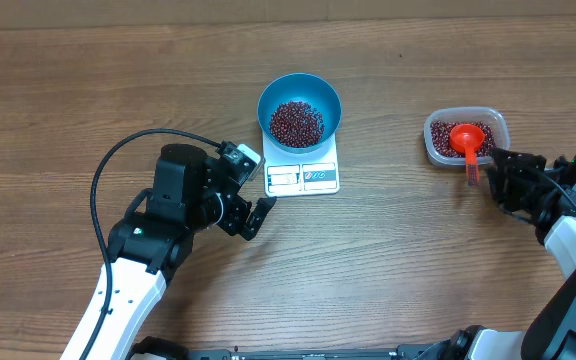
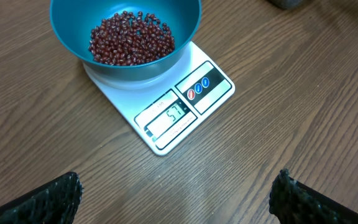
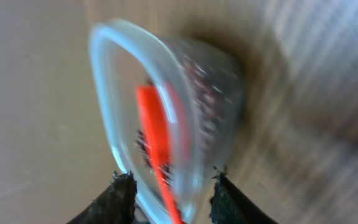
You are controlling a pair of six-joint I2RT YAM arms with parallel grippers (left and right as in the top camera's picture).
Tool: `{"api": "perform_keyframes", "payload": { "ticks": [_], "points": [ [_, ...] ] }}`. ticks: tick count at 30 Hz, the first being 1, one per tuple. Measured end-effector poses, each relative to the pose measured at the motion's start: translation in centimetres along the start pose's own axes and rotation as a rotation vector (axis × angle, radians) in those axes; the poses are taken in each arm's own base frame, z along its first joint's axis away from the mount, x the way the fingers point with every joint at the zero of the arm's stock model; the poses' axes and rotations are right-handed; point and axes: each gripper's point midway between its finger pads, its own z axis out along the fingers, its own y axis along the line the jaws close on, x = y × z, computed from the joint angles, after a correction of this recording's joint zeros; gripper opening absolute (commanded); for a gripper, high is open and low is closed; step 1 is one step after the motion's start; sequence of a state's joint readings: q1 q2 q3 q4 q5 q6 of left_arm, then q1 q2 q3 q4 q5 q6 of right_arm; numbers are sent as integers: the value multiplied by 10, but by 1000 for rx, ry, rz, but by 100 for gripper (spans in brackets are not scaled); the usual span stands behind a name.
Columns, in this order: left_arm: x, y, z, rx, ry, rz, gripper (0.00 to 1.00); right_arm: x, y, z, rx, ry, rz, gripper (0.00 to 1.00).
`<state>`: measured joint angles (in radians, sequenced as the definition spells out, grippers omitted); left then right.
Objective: Scoop item into bowl and weigh 150g on scale
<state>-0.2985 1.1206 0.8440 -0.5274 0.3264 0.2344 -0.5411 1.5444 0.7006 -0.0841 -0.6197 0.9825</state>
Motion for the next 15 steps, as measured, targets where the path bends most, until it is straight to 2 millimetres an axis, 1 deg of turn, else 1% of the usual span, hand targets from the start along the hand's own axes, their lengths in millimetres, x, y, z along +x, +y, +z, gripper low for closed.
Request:
{"api": "perform_keyframes", "payload": {
  "ticks": [4,6,8,10,15],
  "points": [
    [0,0,0,0,0,0,100,19,-16,3,74,59,28,55],
    [0,0,0,0,0,0,100,29,-21,5,102,83,31,59],
    [0,0,0,0,0,0,100,33,-21,7,111,91,26,62],
    [0,0,0,0,0,0,100,35,-19,9,110,91,17,62],
    [0,0,0,0,0,0,100,29,-12,11,82,64,9,63]
  ]
}}
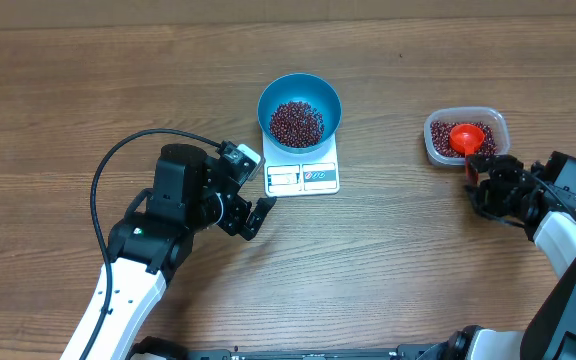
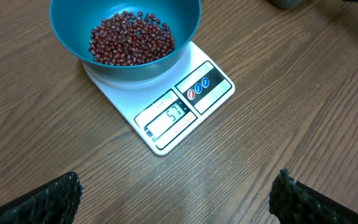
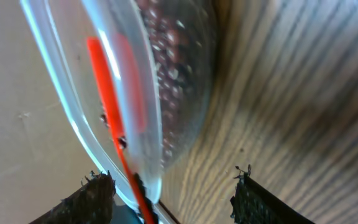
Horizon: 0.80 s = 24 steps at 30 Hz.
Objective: Scoop item into bowl and weigh 150g on scale
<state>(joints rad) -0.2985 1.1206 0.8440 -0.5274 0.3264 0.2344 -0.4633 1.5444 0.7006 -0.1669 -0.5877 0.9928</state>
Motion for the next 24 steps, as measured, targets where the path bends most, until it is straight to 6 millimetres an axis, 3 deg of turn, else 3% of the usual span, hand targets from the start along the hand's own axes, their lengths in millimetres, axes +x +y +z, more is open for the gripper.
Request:
{"api": "perform_keyframes", "payload": {
  "ticks": [6,13,24],
  "points": [
    [0,0,0,0,0,0,100,-5,7,1,-22,-26,23,64],
    [0,0,0,0,0,0,99,10,11,9,-13,1,23,62],
    [0,0,0,0,0,0,99,5,21,9,-46,-28,8,38]
  ]
}}
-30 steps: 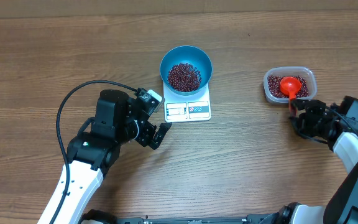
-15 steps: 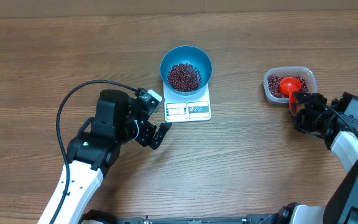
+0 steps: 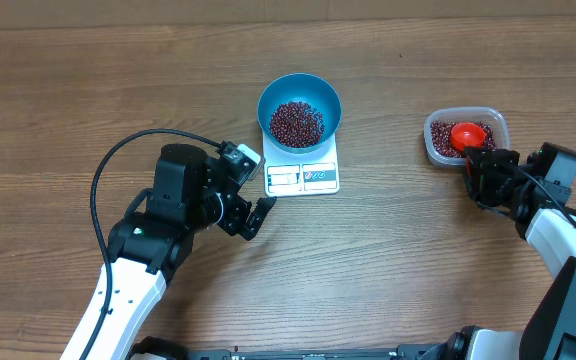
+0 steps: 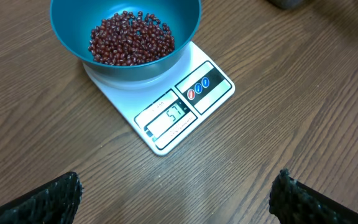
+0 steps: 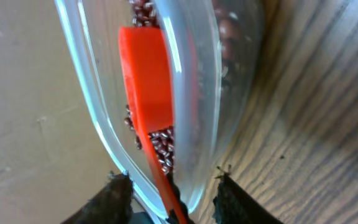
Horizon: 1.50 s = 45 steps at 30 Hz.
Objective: Scoop item into bowl and weigh 150g on scale
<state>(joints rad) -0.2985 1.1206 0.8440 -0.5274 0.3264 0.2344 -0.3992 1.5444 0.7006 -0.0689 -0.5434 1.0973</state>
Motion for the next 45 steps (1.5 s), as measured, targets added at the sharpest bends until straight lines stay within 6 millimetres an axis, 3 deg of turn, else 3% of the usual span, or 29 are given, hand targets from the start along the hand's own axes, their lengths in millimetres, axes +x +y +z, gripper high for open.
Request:
{"api": "perform_keyframes", "payload": {
  "ticks": [5,12,19,27,45],
  "points": [
    [0,0,0,0,0,0,99,0,1,0,-3,-1,-2,28],
    [0,0,0,0,0,0,100,0,2,0,-7,2,-5,23],
    [0,0,0,0,0,0,99,1,5,0,-23,10,-32,24],
    [0,0,0,0,0,0,100,6,3,0,-18,33,-54,37],
    [0,0,0,0,0,0,99,-5,-6,-9,-15,38,-50,36]
  ]
}}
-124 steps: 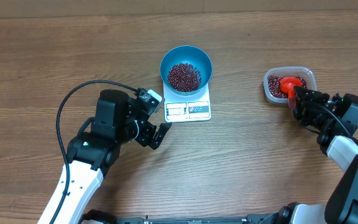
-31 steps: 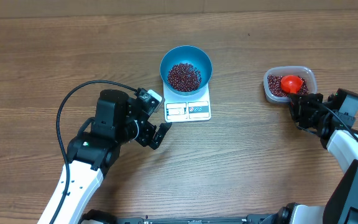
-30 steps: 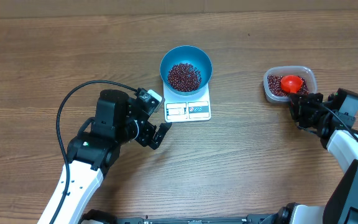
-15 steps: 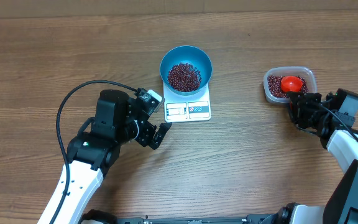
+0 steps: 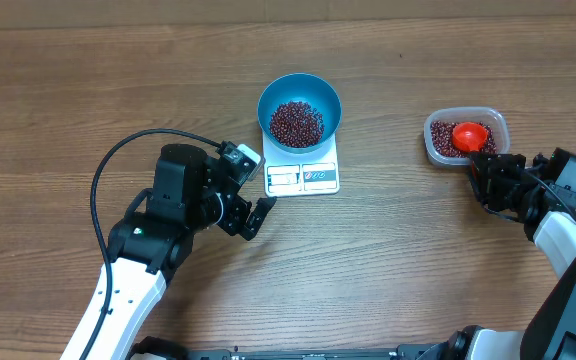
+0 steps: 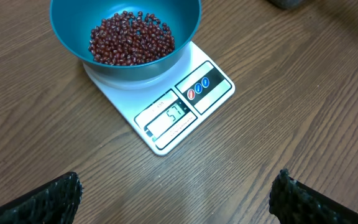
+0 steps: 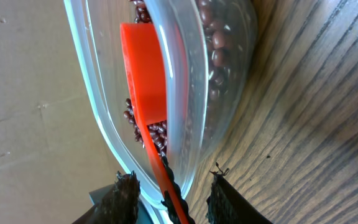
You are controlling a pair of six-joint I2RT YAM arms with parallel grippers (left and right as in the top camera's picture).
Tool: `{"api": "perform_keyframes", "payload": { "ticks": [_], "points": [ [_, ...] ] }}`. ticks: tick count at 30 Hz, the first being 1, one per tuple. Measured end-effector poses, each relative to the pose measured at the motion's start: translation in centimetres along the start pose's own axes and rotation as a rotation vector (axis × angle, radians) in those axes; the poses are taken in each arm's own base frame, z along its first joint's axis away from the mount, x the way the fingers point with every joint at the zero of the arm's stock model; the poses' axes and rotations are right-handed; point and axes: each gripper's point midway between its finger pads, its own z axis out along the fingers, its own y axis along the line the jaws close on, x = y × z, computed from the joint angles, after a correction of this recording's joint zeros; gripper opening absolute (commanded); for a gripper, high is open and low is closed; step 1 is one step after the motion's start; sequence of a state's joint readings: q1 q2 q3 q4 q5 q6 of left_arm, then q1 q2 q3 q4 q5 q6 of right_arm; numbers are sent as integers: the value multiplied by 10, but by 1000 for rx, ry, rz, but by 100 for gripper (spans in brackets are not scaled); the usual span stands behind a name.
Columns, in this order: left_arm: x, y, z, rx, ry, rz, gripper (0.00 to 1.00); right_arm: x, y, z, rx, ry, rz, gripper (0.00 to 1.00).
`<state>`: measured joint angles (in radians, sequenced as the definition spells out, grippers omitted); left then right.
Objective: Scoop item into bowl and weigh 150g on scale
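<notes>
A blue bowl (image 5: 267,98) of red beans (image 5: 297,121) stands on the white scale (image 5: 303,178); its display (image 6: 176,112) reads 57. My left gripper (image 5: 258,190) rests open just left of the scale, its jaws wide apart over bare wood (image 6: 176,193). At the right, a clear container (image 5: 434,141) of beans holds an orange scoop (image 5: 468,134). My right gripper (image 5: 481,172) is at the container's near edge. The scoop's handle (image 7: 157,152) runs between its fingertips (image 7: 169,186), with a gap showing on each side.
The left arm's black cable (image 5: 118,160) loops over the table at the left. The scale's buttons (image 6: 197,87) face the left gripper. Brown wooden tabletop (image 5: 398,260) lies between the scale and the container.
The right gripper has shifted slightly right and toward the front, and its fingers stand a little closer together around the scoop handle. Left arm, bowl and the 57 reading are unchanged.
The right gripper was at the container with the scoop handle between its fingers. Then it sat lower left with its fingers spread wider. After that the fingers were narrower around the handle, and narrower still now. The scoop stayed in the container; the scale read 57 throughout.
</notes>
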<state>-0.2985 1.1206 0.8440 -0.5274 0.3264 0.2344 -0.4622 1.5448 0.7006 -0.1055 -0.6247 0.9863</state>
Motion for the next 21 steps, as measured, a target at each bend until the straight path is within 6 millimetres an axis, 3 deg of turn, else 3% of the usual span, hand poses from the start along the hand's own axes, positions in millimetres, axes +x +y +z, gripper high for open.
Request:
{"api": "perform_keyframes", "payload": {
  "ticks": [21],
  "points": [
    [0,0,0,0,0,0,100,-14,9,-10,-73,-10,-42,22]
  ]
}}
